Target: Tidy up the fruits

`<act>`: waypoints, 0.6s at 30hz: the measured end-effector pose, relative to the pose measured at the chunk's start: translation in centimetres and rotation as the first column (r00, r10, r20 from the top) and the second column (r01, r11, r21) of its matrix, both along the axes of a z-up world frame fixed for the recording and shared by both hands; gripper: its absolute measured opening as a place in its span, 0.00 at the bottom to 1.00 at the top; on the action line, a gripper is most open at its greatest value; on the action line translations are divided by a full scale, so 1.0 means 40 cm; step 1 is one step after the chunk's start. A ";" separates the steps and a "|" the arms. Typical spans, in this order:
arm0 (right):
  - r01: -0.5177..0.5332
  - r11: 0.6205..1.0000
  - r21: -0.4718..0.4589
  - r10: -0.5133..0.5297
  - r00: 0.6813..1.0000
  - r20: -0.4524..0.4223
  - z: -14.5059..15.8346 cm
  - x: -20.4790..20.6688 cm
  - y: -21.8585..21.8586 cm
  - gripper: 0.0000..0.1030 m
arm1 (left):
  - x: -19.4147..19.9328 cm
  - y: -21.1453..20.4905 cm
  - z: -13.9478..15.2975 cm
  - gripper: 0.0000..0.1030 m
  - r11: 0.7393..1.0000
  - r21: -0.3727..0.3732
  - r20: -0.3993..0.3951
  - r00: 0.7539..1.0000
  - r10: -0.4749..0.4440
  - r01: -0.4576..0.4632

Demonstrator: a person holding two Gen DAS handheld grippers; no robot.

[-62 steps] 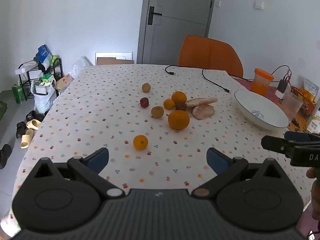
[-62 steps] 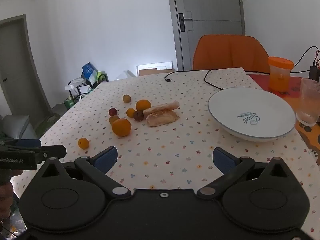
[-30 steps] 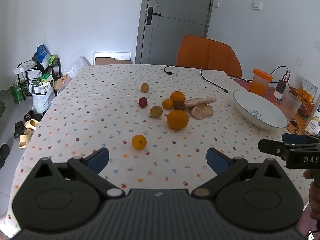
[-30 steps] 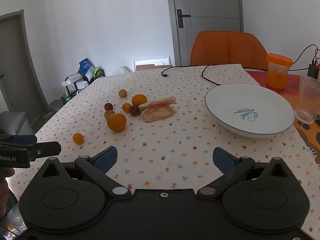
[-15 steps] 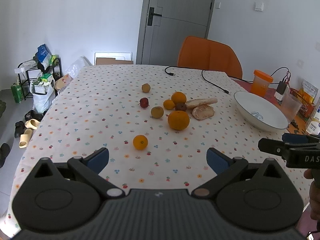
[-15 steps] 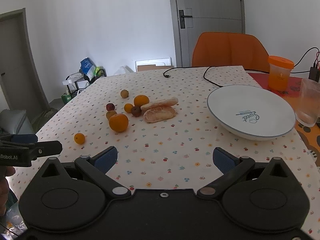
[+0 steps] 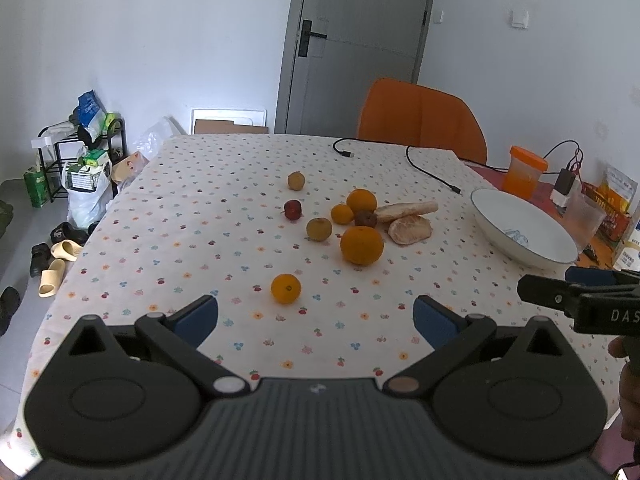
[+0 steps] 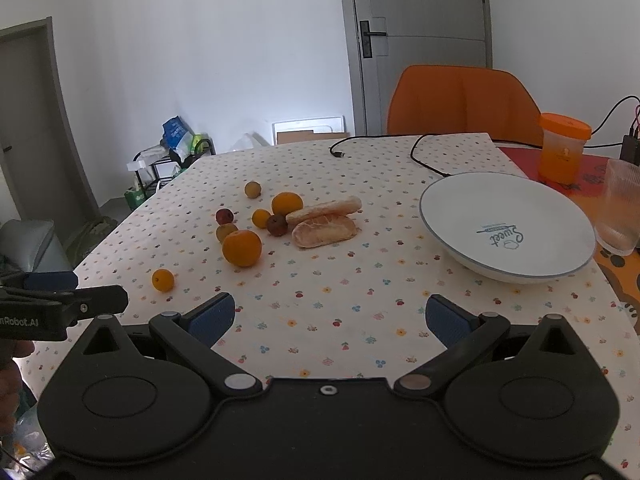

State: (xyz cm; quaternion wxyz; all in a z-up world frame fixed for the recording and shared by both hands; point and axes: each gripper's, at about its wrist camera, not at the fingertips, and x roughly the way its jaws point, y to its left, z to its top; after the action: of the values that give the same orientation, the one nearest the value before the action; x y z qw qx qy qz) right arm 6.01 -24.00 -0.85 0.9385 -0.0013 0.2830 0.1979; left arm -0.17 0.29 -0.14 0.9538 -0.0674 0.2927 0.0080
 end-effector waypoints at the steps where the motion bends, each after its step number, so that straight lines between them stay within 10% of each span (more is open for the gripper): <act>1: 0.003 1.000 0.001 -0.003 1.000 0.006 0.001 -0.001 0.000 1.00 | 0.000 0.002 0.000 1.00 1.000 -0.003 0.003 1.000 0.002 -0.002; 18: -0.069 0.997 0.047 0.068 0.998 0.007 -0.016 0.024 0.012 1.00 | 0.017 0.015 -0.023 0.93 0.998 -0.062 0.066 0.998 0.006 -0.002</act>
State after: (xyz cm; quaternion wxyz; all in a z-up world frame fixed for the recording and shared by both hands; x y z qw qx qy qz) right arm 6.95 -23.50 -1.48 0.9316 0.0106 0.2757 0.2366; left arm 0.49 0.90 -1.06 0.9604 -0.0979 0.2610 -0.0014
